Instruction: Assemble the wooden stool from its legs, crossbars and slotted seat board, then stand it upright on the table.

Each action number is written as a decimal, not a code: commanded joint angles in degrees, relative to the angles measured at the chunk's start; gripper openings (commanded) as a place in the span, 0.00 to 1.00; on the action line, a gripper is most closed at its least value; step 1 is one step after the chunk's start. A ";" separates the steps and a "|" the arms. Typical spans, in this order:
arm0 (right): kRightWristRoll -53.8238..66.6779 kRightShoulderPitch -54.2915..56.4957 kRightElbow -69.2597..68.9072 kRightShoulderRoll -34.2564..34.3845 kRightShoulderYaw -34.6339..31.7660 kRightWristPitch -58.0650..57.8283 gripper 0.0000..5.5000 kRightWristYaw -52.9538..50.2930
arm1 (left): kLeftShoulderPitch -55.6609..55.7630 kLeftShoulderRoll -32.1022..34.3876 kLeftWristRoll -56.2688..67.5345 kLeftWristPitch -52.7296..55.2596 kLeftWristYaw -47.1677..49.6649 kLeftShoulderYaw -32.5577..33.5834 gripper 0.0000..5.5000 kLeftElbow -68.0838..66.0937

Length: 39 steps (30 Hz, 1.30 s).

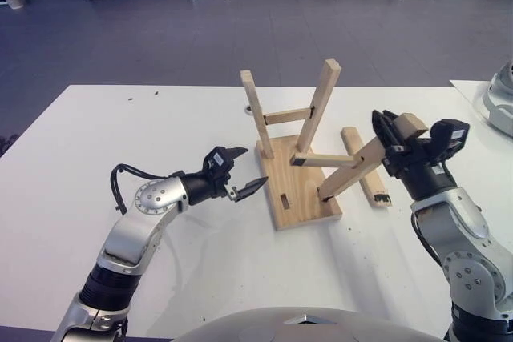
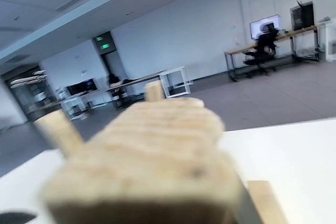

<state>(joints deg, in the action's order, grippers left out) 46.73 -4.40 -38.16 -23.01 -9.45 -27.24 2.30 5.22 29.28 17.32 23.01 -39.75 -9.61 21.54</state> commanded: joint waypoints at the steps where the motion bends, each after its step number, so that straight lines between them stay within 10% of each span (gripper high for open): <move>1: -7.55 -3.14 8.85 -4.92 4.63 -5.73 0.19 3.25 | -0.16 0.26 -0.63 0.33 -0.18 -0.37 0.78 0.28; 10: -4.29 -2.76 7.98 -1.56 4.67 -7.21 0.19 0.70 | -0.25 0.26 -1.06 0.49 0.09 -1.39 0.78 0.10; 23: 11.66 21.47 6.99 -10.22 -13.86 -5.45 0.65 4.44 | 0.65 0.28 -1.52 -0.79 0.35 -0.61 0.78 -2.24; 33: -10.42 7.77 34.05 -7.61 2.10 -9.04 0.97 9.80 | 1.71 -0.26 -2.89 -1.60 -0.33 -1.25 0.78 -4.04; 39: -22.94 4.87 38.90 -7.49 5.61 -8.70 0.87 6.83 | 2.07 0.15 -3.43 -1.68 -0.98 -1.68 0.78 -4.36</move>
<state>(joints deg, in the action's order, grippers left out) 25.90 1.97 0.80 -30.51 -4.29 -34.59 9.67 6.52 28.98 14.99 21.71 -40.29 -11.09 17.28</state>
